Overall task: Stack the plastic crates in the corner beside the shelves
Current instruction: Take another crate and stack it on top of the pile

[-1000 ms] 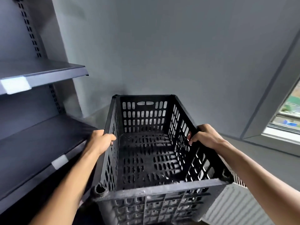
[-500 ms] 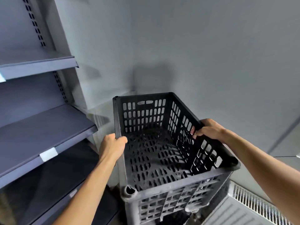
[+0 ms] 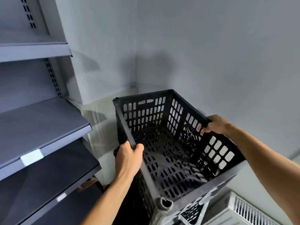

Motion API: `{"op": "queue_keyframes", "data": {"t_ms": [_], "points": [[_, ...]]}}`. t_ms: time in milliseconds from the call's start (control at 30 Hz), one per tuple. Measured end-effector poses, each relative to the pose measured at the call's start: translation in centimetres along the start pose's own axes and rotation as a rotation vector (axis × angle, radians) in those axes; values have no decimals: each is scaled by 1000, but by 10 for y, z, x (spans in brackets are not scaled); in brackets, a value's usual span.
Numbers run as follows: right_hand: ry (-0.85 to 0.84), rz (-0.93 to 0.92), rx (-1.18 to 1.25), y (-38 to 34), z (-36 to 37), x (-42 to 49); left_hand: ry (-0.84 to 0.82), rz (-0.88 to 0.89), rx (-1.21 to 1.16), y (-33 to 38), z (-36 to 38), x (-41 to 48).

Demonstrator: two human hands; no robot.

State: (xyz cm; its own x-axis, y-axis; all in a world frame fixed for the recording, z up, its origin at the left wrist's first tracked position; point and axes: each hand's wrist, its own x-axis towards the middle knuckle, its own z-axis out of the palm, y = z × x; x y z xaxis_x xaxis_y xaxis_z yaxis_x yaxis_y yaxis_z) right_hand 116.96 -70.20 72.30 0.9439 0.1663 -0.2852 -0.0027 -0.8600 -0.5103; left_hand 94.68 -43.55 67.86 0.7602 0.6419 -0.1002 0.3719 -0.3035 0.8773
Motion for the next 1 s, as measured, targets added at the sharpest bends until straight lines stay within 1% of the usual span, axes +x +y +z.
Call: {"op": "queue_keyframes", "data": {"t_ms": [133, 233, 367, 433, 567, 633, 700, 833, 933, 1000], "points": [[33, 4, -10, 1, -2, 7, -56, 10, 100, 3, 11, -14], [39, -8, -62, -1, -9, 14, -81, -3, 121, 12, 20, -23], [54, -46, -168, 5, -9, 17, 4, -18, 115, 18, 34, -34], [102, -57, -254, 6, -5, 12, 63, 64, 148, 15, 36, -31], [207, -91, -376, 5, 7, 0, 169, 284, 462, 14, 36, -9], [255, -108, -384, 4, 12, -7, 127, 356, 568, 24, 36, 5], [287, -129, -406, 4, 18, -11, 65, 385, 605, 32, 39, 20], [332, -194, -480, -3, 32, -28, 3, 443, 720, 41, 40, 51], [323, -168, -548, -9, 41, -41, -81, 472, 761, 48, 38, 77], [323, -130, -542, -17, 51, -50, -136, 514, 761, 50, 35, 96]]}}
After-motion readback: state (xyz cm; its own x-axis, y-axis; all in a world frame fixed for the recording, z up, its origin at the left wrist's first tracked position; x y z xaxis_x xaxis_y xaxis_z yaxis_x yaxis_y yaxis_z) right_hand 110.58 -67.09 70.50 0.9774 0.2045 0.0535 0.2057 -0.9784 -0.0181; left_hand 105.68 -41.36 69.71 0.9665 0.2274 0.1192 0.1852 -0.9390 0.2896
